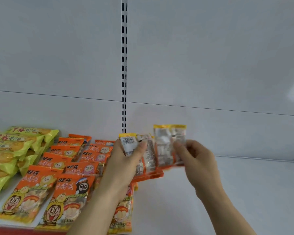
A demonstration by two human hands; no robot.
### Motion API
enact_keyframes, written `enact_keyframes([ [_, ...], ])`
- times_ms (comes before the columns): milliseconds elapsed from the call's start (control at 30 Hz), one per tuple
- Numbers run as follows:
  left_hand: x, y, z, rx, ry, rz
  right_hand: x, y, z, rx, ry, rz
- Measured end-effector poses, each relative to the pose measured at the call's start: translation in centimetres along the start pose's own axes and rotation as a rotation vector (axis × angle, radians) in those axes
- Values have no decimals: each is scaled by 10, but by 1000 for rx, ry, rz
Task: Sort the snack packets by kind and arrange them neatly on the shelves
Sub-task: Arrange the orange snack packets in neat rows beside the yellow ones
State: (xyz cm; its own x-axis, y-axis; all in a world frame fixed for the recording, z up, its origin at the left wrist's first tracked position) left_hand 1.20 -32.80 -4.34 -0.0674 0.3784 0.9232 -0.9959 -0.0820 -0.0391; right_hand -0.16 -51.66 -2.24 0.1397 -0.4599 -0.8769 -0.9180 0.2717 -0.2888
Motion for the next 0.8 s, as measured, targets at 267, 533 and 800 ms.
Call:
enact_keyframes([
  [267, 4, 2, 5, -45, 206, -160, 4, 2, 9, -270, 34, -424],
  [533, -1, 3, 1, -80, 43, -11, 12, 4, 13, -346, -199, -189],
  [800, 1, 2, 1, -11, 38, 81, 5, 0, 12, -149, -17, -129],
])
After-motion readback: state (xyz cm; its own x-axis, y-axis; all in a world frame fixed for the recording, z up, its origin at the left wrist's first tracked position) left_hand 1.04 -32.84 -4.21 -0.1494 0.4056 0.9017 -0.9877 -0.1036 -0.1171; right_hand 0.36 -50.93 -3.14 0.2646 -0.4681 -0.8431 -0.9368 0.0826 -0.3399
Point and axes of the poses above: each hand's wrist, its own y-axis away from the middle knuckle, its own z-axis out of the palm, x = y × z, the point moved 3 cm from there along -y, towards the middle knuckle, and after that the axes turned 12 degrees about y, right-handed, at the moved point
